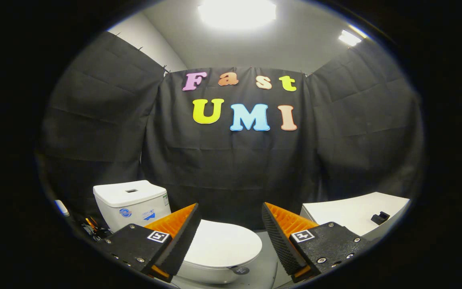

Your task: Open the toilet lid.

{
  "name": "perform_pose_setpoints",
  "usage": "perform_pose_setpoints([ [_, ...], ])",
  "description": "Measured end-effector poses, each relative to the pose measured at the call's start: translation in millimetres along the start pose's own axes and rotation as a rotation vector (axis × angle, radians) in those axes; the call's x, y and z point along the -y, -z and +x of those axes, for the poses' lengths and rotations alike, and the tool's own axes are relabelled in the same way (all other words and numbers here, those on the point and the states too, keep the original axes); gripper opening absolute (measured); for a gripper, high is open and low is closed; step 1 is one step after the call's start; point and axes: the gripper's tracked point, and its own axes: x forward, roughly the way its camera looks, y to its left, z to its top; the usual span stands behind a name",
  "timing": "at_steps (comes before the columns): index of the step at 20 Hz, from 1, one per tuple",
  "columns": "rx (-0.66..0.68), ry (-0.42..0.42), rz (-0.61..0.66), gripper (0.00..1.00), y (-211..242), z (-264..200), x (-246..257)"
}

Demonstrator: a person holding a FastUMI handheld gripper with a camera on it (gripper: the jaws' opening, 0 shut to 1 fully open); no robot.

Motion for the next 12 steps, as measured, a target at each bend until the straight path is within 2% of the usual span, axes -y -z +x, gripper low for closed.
perform_pose_setpoints([
  [7,0.002,0.004,0.018,0.94,2.0,-0.2,1.2],
  [12,-0.012,0.022,0.105,0.94,10.2,2.3,1.6],
])
